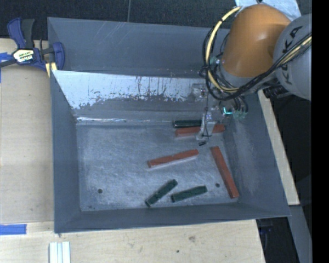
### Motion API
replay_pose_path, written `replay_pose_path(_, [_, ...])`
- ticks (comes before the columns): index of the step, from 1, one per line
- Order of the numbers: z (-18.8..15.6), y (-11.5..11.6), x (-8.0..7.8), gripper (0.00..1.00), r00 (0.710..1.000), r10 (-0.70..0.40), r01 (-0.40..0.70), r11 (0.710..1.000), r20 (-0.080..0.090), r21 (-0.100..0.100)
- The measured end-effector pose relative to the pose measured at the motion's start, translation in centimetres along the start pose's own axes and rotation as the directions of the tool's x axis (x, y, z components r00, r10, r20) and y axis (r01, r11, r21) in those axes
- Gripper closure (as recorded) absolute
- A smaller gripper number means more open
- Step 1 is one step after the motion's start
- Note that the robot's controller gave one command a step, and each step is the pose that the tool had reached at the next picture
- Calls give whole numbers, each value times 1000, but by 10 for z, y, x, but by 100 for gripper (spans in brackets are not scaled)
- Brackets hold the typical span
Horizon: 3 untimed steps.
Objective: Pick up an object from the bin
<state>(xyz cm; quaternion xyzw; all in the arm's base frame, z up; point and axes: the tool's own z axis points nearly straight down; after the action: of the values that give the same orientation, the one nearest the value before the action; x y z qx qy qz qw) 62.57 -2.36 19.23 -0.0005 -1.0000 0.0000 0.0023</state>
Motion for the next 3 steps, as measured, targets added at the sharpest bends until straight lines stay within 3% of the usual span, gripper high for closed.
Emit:
replay_pose_path(1, [-40,-1,46,0,993,-118,118,993,8,1])
replay_pose_path(2, [125,5,36,0,990,-143,143,990,8,-1])
replay_pose_path(3, [118,5,32,100,989,-143,143,990,20,1])
